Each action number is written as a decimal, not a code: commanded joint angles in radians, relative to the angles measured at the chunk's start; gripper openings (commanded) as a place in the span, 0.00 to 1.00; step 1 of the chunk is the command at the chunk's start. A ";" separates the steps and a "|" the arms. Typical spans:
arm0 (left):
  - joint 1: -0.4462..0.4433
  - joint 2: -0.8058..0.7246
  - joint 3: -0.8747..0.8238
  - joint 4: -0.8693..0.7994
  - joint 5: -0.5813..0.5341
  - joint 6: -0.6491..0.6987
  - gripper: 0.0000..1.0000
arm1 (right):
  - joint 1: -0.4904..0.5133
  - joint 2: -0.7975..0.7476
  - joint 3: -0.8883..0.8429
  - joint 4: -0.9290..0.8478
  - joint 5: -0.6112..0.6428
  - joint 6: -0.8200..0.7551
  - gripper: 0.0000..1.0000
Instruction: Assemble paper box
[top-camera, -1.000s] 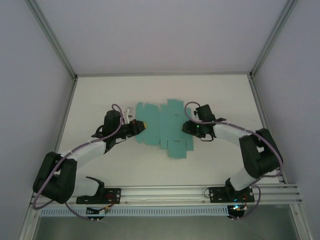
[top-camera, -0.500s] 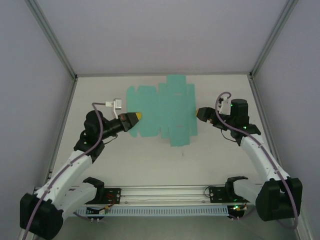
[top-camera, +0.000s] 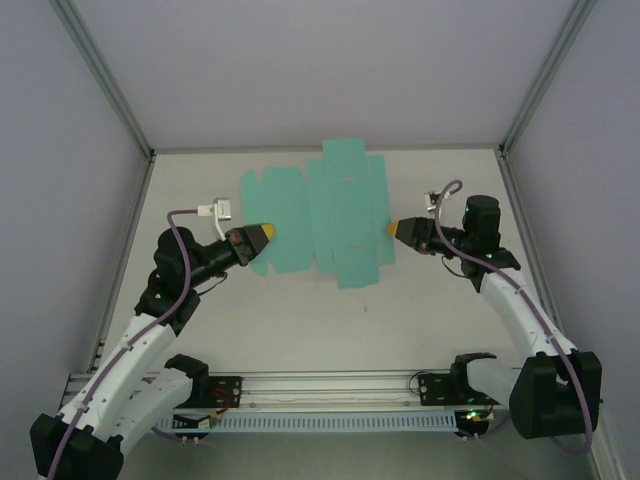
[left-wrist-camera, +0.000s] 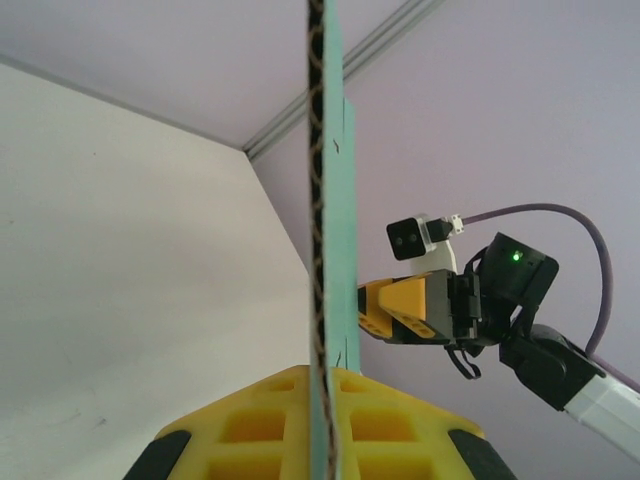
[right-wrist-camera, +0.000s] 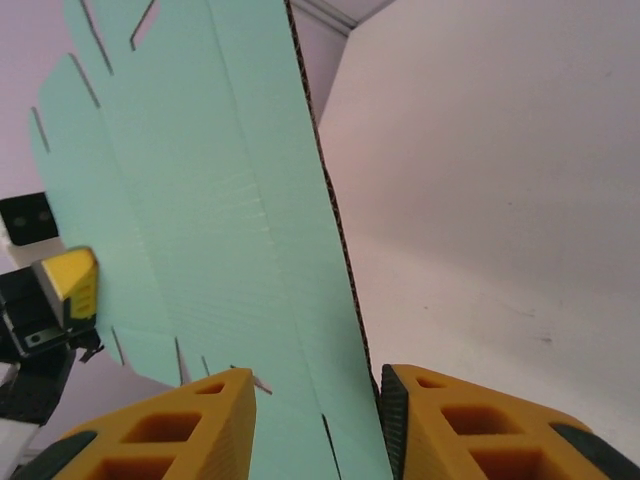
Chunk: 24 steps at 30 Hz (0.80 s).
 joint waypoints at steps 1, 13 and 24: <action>-0.008 -0.004 0.012 0.037 0.010 -0.009 0.00 | 0.007 0.029 -0.023 0.133 -0.156 0.049 0.40; -0.007 -0.027 0.024 0.033 0.034 -0.019 0.00 | 0.008 0.089 0.037 0.024 -0.052 -0.079 0.26; -0.008 -0.019 0.101 -0.468 -0.324 0.126 1.00 | 0.094 0.005 0.118 -0.298 0.242 -0.388 0.00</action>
